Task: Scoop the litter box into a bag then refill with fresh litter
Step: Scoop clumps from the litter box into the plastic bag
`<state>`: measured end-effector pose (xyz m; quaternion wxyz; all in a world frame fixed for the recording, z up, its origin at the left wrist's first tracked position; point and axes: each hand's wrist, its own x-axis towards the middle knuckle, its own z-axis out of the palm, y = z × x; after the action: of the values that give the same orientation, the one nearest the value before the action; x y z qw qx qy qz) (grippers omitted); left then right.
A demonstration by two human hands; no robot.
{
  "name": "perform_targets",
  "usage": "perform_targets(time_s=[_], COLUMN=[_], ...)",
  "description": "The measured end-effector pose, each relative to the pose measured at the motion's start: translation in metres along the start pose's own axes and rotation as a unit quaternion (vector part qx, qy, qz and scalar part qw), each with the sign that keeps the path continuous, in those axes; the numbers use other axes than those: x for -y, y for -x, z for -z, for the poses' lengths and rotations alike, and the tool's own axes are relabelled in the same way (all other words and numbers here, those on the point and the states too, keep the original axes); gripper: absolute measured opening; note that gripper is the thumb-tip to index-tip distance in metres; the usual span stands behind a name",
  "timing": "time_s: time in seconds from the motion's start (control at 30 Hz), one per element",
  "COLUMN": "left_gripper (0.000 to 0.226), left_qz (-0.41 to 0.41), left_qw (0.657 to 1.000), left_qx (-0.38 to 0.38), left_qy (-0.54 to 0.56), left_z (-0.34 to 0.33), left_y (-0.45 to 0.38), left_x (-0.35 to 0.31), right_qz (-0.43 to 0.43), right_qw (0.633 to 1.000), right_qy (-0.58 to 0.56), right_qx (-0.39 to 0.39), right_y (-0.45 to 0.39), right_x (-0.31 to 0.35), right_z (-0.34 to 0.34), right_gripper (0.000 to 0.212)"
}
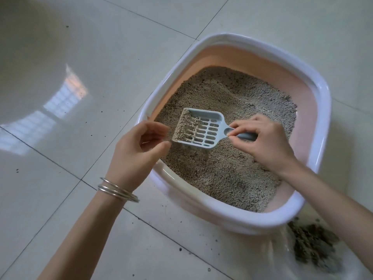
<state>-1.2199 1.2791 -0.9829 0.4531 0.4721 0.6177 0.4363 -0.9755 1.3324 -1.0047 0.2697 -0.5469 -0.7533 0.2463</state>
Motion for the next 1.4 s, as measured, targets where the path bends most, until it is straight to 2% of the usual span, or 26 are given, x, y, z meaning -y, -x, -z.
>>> perform_targets(time_s=[0.23, 0.63, 0.77, 1.0, 1.13, 1.4], left_gripper=[0.023, 0.019, 0.026, 0.025, 0.023, 0.024], left_qz=[-0.004, -0.023, -0.029, -0.041, -0.049, -0.065], left_qw=[0.999, 0.996, 0.994, 0.990, 0.985, 0.967], left_qx=[0.047, 0.092, 0.104, 0.130, 0.162, 0.247], left_qy=[0.002, -0.005, -0.015, -0.022, -0.011, -0.009], left_z=[-0.024, -0.048, -0.058, -0.074, -0.090, -0.145], left_y=[0.005, 0.011, 0.015, 0.021, 0.031, 0.057], left_x=[-0.004, -0.008, -0.010, -0.015, -0.019, -0.025], right_qz=[0.021, -0.005, 0.006, -0.038, -0.061, -0.094], right_qw=[0.999, 0.999, 0.998, 0.998, 0.995, 0.980], right_qy=[0.024, 0.019, 0.055, 0.037, 0.032, 0.089], right_qx=[-0.023, -0.040, -0.036, -0.039, -0.071, -0.152], right_y=[0.019, 0.053, 0.064, 0.091, 0.118, 0.201], right_x=[-0.009, -0.015, -0.018, -0.015, -0.013, -0.021], right_z=[0.020, 0.048, 0.059, 0.076, 0.092, 0.137], right_gripper=[0.012, 0.013, 0.011, 0.013, 0.020, 0.020])
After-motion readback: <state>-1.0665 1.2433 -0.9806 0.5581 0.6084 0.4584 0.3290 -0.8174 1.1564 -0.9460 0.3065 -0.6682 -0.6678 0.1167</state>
